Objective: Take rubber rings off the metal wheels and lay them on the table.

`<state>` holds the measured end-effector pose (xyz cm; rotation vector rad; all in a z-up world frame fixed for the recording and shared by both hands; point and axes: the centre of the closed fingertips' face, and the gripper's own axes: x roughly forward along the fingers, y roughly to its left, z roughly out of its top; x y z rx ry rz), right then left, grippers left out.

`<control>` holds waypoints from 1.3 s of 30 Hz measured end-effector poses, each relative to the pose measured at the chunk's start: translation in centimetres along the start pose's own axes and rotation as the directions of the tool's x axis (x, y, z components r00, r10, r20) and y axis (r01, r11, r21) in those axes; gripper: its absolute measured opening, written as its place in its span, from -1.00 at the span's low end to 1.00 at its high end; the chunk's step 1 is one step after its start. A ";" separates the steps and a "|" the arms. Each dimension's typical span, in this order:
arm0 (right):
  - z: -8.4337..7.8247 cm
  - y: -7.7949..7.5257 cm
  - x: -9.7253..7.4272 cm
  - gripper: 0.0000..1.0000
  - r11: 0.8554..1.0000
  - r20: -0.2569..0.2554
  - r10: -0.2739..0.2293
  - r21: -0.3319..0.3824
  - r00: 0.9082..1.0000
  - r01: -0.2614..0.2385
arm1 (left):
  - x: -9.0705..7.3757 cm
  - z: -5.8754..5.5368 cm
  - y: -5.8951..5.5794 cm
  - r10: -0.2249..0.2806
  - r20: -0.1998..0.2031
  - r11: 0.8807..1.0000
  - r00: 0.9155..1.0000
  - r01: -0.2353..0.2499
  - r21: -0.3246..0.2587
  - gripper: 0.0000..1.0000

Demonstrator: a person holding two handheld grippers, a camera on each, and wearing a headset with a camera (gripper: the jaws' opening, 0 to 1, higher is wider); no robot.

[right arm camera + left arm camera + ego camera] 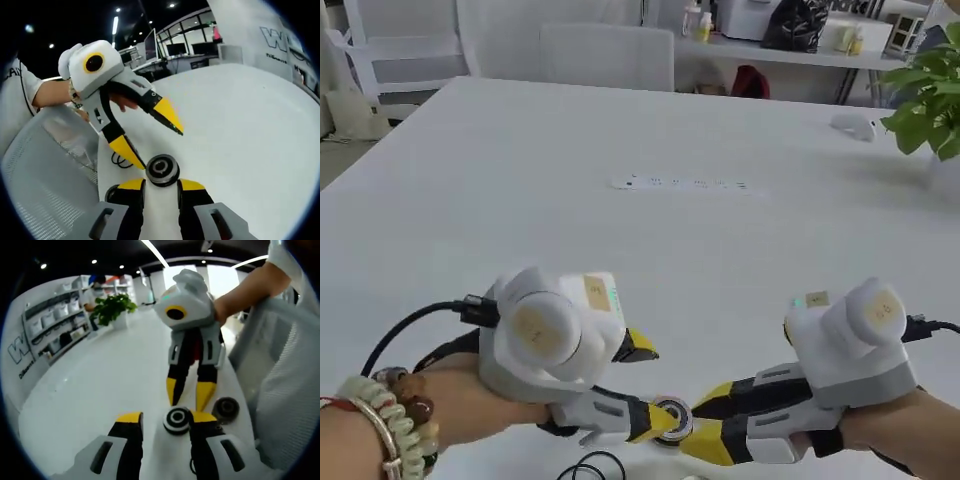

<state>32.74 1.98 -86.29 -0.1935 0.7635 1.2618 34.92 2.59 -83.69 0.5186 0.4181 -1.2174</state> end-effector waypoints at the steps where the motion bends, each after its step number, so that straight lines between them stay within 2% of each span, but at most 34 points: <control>1: 0.0 0.0 0.0 -0.54 1.000 -0.002 -0.002 -0.006 1.000 0.001 | 0.1 0.0 -0.1 0.000 0.004 1.000 1.000 0.000 -0.002 -0.28; 4: 0.0 -0.1 0.1 -0.54 1.000 -0.008 -0.011 -0.029 1.000 0.011 | 0.3 0.0 -0.5 -0.015 0.008 0.999 1.000 0.016 -0.036 -0.30; 7: -0.1 -0.1 0.2 -0.54 0.999 -0.010 -0.012 -0.032 1.000 0.012 | 0.6 0.0 -0.7 -0.019 0.020 0.998 1.000 0.020 -0.051 -0.41; 10: -0.2 0.0 0.3 -0.52 0.999 -0.014 -0.015 -0.035 1.000 0.015 | 1.1 -0.4 -0.7 -0.015 0.015 0.997 1.000 0.016 -0.080 -0.51; 16: 0.0 0.0 0.4 -0.52 0.998 -0.015 -0.020 -0.055 1.000 0.019 | 1.0 -0.3 -1.1 -0.026 0.031 0.997 0.999 0.028 -0.067 -0.65; 18: 0.2 -0.1 0.4 -0.52 0.998 -0.005 -0.025 -0.061 1.000 0.025 | 1.0 -0.3 -1.5 -0.042 0.045 0.996 0.998 0.045 -0.080 -0.72; 21: 0.4 -0.3 0.4 -0.43 0.996 0.005 -0.040 -0.078 0.999 0.041 | 1.1 -0.3 -1.5 -0.032 0.059 0.996 0.998 0.037 -0.078 -0.72; 23: 0.6 -0.2 0.5 -0.45 0.994 0.012 -0.043 -0.096 0.999 0.044 | 1.0 -0.4 -1.4 -0.031 0.077 0.996 0.997 0.038 -0.085 -0.71; 24: 0.6 -0.2 0.5 -0.45 0.993 0.014 -0.044 -0.104 0.999 0.045 | 1.1 -0.9 -1.3 -0.028 0.049 0.996 0.998 0.032 -0.082 -0.70; 25: 0.6 -0.2 0.6 -0.45 0.991 0.012 -0.047 -0.121 0.999 0.048 | 1.1 -0.3 -1.5 -0.032 0.076 0.995 0.997 0.039 -0.090 -0.71; 26: 0.7 -0.2 0.7 -0.46 0.990 0.012 -0.050 -0.130 0.999 0.051 | 1.2 -0.1 -1.6 -0.031 0.087 0.995 0.996 0.039 -0.091 -0.71; 28: 0.6 -0.1 0.8 -0.47 0.990 0.008 -0.047 -0.135 0.999 0.048 | 0.8 -0.2 -1.6 -0.029 0.081 0.995 0.996 0.036 -0.094 -0.71; 30: 0.4 -0.2 0.9 -0.47 0.987 -0.001 -0.052 -0.152 0.999 0.051 | 1.2 -0.6 -1.3 -0.025 0.079 0.995 0.997 0.033 -0.090 -0.71; 39: 0.3 -0.3 0.7 -0.55 0.983 -0.012 -0.051 -0.179 0.999 0.048 | 1.0 -0.5 -1.4 -0.015 0.090 0.996 0.996 0.023 -0.091 -0.71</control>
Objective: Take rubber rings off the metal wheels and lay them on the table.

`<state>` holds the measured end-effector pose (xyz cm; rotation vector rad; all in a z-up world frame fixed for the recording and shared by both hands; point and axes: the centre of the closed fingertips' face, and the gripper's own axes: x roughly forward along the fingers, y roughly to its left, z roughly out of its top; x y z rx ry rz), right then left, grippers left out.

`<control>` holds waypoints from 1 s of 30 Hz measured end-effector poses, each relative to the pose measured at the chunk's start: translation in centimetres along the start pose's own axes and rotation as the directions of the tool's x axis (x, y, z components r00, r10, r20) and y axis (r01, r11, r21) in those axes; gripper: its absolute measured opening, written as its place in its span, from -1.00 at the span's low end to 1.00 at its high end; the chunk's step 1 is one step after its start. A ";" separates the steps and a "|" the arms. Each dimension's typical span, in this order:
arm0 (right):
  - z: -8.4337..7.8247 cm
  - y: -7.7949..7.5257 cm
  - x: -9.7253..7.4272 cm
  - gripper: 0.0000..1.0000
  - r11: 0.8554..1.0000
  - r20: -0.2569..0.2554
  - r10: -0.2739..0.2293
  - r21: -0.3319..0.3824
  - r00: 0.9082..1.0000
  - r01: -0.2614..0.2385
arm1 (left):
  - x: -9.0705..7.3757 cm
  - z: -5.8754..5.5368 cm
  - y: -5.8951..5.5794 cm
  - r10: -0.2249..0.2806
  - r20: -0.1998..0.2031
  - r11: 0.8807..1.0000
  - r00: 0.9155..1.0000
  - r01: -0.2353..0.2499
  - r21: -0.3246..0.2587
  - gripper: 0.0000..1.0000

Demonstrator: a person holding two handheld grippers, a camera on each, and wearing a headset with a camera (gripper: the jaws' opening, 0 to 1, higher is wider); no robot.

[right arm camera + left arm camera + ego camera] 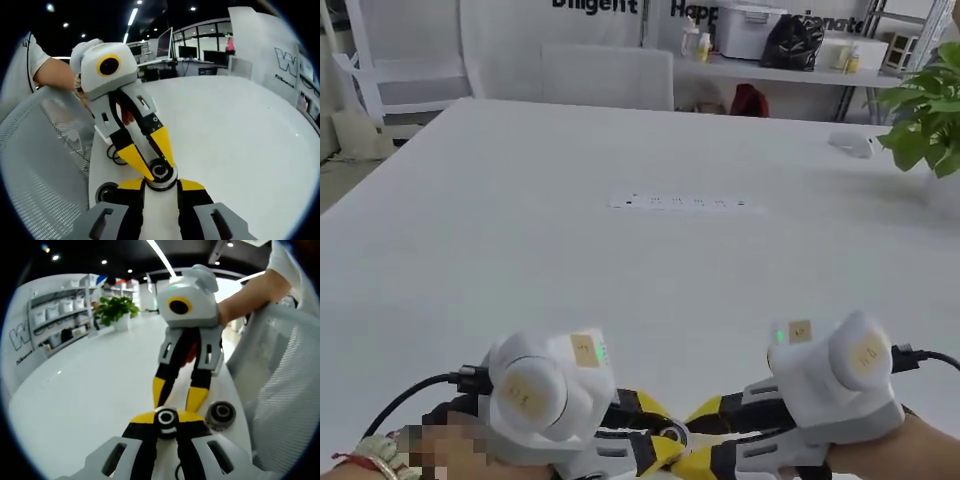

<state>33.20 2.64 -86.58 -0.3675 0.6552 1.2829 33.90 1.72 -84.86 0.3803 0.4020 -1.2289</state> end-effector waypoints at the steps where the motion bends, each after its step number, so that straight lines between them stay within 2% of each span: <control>1: 0.0 0.0 0.0 -0.55 1.000 -0.002 0.000 -0.004 1.000 0.000 | 0.0 0.0 0.0 0.001 0.000 1.000 1.000 -0.001 0.000 -0.71; 8: -0.4 0.0 -0.3 -0.67 0.999 -0.033 0.001 -0.039 0.999 -0.002 | 0.0 0.0 0.1 0.004 0.007 1.000 1.000 -0.004 -0.010 -0.71; 15: -0.4 0.0 -0.4 -0.69 0.998 -0.038 -0.001 -0.066 0.999 -0.001 | 0.0 -0.1 0.1 0.006 0.007 1.000 1.000 -0.006 -0.013 -0.71; 20: -0.4 0.0 -0.5 -0.71 0.998 -0.043 -0.004 -0.057 0.999 0.001 | 0.0 -0.1 0.1 0.006 0.008 1.000 1.000 -0.006 -0.013 -0.71; 30: -0.1 -0.2 -0.5 -0.56 0.999 -0.023 -0.016 -0.051 1.000 0.015 | -0.1 0.0 0.0 0.007 0.010 1.000 1.000 -0.007 -0.013 -0.71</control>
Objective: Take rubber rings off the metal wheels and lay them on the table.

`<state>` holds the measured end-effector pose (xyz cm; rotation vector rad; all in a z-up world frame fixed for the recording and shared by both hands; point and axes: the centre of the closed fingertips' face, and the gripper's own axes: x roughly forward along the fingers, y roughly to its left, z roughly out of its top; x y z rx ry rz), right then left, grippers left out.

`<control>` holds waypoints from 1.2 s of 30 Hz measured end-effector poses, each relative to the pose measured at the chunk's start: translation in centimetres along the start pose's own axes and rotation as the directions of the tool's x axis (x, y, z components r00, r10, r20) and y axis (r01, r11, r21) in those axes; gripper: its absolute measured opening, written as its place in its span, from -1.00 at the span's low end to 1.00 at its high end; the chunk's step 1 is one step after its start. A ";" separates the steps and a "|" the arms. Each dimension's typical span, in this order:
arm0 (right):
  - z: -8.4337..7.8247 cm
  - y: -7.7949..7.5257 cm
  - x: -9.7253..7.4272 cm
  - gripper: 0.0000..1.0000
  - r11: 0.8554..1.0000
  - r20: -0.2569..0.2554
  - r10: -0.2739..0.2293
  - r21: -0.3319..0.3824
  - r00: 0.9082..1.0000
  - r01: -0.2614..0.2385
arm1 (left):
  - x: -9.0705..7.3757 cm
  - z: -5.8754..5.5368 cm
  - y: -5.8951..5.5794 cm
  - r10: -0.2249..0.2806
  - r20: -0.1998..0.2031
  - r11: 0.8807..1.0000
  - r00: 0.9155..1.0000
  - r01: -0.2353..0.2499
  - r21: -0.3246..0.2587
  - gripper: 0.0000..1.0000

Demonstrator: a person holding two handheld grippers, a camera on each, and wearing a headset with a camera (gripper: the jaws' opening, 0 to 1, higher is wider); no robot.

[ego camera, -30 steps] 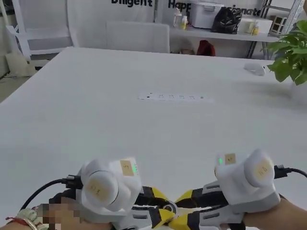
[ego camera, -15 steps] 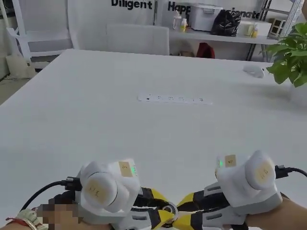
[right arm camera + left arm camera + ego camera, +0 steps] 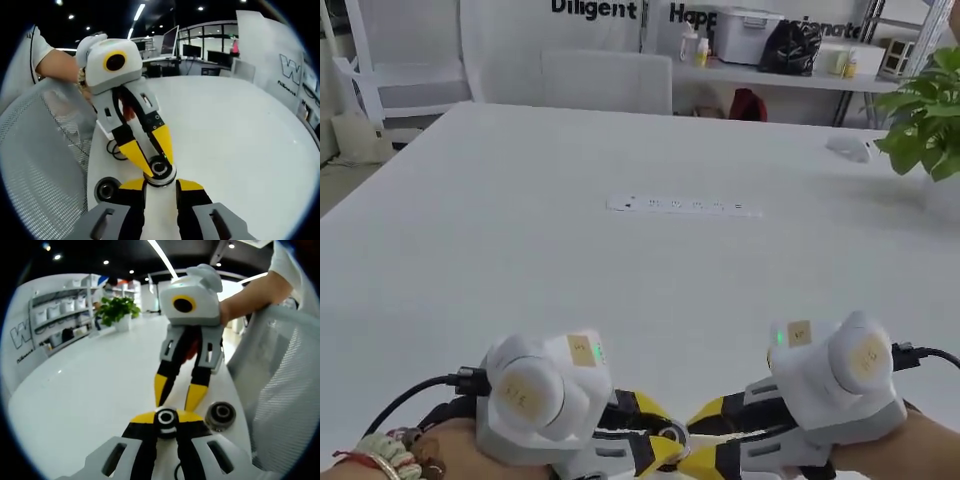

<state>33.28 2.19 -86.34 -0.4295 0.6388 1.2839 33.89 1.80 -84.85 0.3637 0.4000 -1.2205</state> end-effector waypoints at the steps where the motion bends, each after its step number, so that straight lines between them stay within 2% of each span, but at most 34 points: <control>1: 0.1 0.0 0.0 -0.55 1.000 0.006 0.001 0.004 1.000 -0.001 | 0.0 0.0 0.0 0.000 0.000 1.000 1.000 0.000 0.000 -0.71; 5: 0.1 0.3 0.1 -0.60 1.000 0.013 0.008 -0.003 1.000 -0.008 | 0.0 0.0 0.0 -0.001 0.000 1.000 1.000 0.001 0.000 -0.71; 13: 0.0 0.3 0.0 -0.67 0.999 -0.009 0.011 -0.041 1.000 -0.011 | 0.0 0.0 0.0 0.000 0.000 1.000 1.000 0.000 0.000 -0.71; 19: -0.5 0.1 -0.4 -0.82 0.998 -0.031 0.002 -0.069 1.000 -0.004 | 0.0 0.0 0.0 0.001 0.001 1.000 1.000 -0.001 -0.001 -0.71; 20: -0.5 0.2 -0.4 -0.87 0.997 -0.032 0.003 -0.076 0.999 -0.005 | -0.1 0.0 0.0 0.001 0.000 1.000 1.000 -0.001 -0.001 -0.71; 21: -0.6 -0.2 -0.4 -0.99 0.996 -0.041 -0.017 -0.083 0.999 0.013 | -0.1 0.0 0.0 0.001 0.000 1.000 1.000 -0.001 -0.001 -0.71; 28: -0.6 -0.2 -0.4 -1.00 0.997 -0.043 -0.016 -0.080 0.999 0.013 | -0.1 0.0 0.0 0.003 -0.001 1.000 1.000 -0.003 0.000 -0.71; 30: -0.7 -0.4 -0.4 -1.00 0.998 -0.055 -0.024 -0.053 0.998 0.021 | -0.1 0.0 0.0 0.003 -0.001 1.000 1.000 -0.003 0.001 -0.71; 31: -0.7 -0.4 -0.4 -1.00 1.000 -0.060 -0.024 0.007 0.998 0.024 | -0.1 0.0 0.0 0.003 -0.002 1.000 1.000 -0.003 0.004 -0.71; 32: -0.8 -0.5 -0.4 -1.00 0.999 -0.065 -0.025 0.035 0.998 0.027 | -0.1 0.0 0.0 0.003 -0.002 1.000 1.000 -0.003 0.005 -0.71; 36: -0.7 -0.7 -0.6 -1.00 0.985 -0.060 -0.022 0.169 0.998 0.032 | -0.1 -0.1 0.0 0.000 -0.003 1.000 1.000 0.000 0.010 -0.71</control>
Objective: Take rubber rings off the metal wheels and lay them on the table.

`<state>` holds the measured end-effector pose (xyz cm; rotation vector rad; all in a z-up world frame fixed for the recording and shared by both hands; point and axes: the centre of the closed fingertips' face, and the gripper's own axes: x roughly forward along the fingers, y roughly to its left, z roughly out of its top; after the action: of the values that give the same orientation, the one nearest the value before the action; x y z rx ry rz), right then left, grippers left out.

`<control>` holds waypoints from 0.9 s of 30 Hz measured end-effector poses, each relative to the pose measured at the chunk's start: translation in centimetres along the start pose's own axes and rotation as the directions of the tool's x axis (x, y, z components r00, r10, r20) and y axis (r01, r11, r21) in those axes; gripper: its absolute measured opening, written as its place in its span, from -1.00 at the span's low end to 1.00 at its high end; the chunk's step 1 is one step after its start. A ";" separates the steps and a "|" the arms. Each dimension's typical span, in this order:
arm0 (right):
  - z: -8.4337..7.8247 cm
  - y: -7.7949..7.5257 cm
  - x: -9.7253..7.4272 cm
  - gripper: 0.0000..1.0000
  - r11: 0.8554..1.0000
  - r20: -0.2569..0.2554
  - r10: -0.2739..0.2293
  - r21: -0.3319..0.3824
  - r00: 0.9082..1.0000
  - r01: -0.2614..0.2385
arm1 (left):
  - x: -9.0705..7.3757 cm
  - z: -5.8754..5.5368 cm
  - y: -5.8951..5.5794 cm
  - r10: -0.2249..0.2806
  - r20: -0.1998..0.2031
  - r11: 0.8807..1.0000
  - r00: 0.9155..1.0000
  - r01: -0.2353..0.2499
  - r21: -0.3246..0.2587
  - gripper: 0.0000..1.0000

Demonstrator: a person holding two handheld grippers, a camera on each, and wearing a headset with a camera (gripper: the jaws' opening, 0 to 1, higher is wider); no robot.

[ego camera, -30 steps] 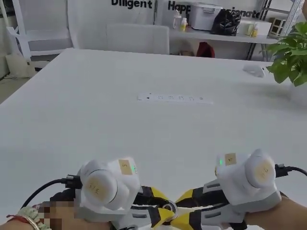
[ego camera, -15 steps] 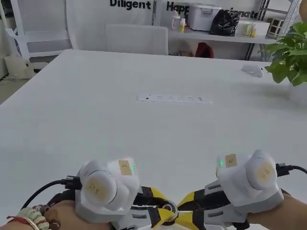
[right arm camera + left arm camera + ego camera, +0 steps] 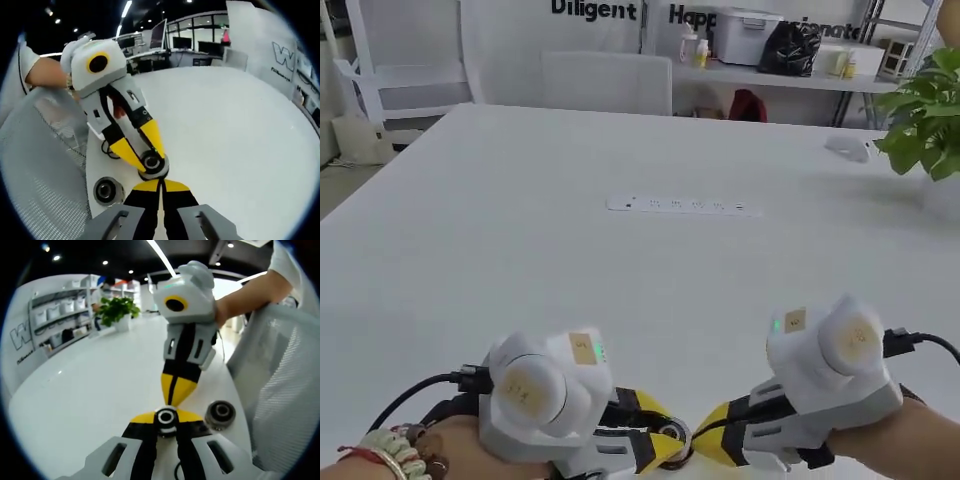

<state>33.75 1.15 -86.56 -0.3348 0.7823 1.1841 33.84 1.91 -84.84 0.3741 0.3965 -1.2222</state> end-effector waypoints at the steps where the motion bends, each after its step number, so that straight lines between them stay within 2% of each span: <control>1: 0.0 0.0 -0.1 -1.00 0.999 0.002 0.004 0.039 1.000 -0.004 | 0.0 0.0 0.0 0.000 0.000 1.000 1.000 0.000 0.001 -0.71; 4: 0.3 -0.2 -0.4 -1.00 0.985 0.028 0.020 0.169 0.999 -0.025 | 0.0 0.0 0.0 0.000 -0.002 1.000 1.000 0.000 0.005 -0.71; 8: 0.2 -0.2 -0.4 -1.00 0.972 0.046 0.032 0.231 0.998 -0.041 | 0.0 0.0 0.0 0.002 -0.002 1.000 1.000 -0.002 0.005 -0.71; 13: 0.0 -0.4 -0.2 -1.00 0.918 0.109 0.052 0.386 0.993 -0.090 | 0.0 0.0 0.0 0.003 -0.001 1.000 1.000 -0.003 0.004 -0.71; 14: -0.1 -0.4 -0.2 -1.00 0.918 0.113 0.058 0.383 0.992 -0.098 | 0.0 0.0 0.0 0.003 0.000 1.000 1.000 -0.003 0.003 -0.71; 15: 0.2 -0.6 -0.2 -1.00 0.911 0.148 0.055 0.399 0.988 -0.110 | 0.0 0.0 0.0 0.003 0.002 1.000 1.000 -0.003 0.002 -0.71; 16: 0.5 -0.5 -0.3 -1.00 0.897 0.176 0.059 0.422 0.983 -0.130 | 0.0 0.0 0.0 0.003 0.004 1.000 1.000 -0.003 0.001 -0.71; 17: 0.7 -0.8 -0.3 -1.00 0.876 0.197 0.051 0.462 0.979 -0.139 | 0.0 0.0 0.0 0.003 0.005 1.000 1.000 -0.003 0.001 -0.71; 20: 0.6 -0.8 -0.3 -1.00 0.847 0.181 0.072 0.509 0.981 -0.156 | -0.1 0.0 0.0 0.004 0.004 1.000 1.000 -0.004 -0.001 -0.71; 23: 1.2 -0.7 -0.5 -1.00 0.788 0.218 0.087 0.582 0.972 -0.201 | -0.1 -0.1 0.1 0.008 0.000 1.000 1.000 -0.008 -0.002 -0.71; 25: 0.9 -0.8 -0.5 -1.00 0.781 0.219 0.090 0.590 0.972 -0.205 | -0.1 -0.1 0.1 0.007 0.000 1.000 1.000 -0.007 -0.003 -0.71; 26: 1.1 -0.6 -0.5 -1.00 0.766 0.233 0.101 0.602 0.967 -0.225 | -0.1 -0.1 0.1 0.007 0.001 1.000 1.000 -0.007 -0.002 -0.71; 27: 0.9 -0.5 -0.6 -1.00 0.772 0.230 0.106 0.594 0.967 -0.226 | -0.1 -0.1 0.1 0.007 0.001 1.000 1.000 -0.007 -0.001 -0.71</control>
<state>34.47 1.14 -85.61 0.3982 1.0030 1.0350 33.87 2.04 -84.88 0.3732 0.3946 -1.2154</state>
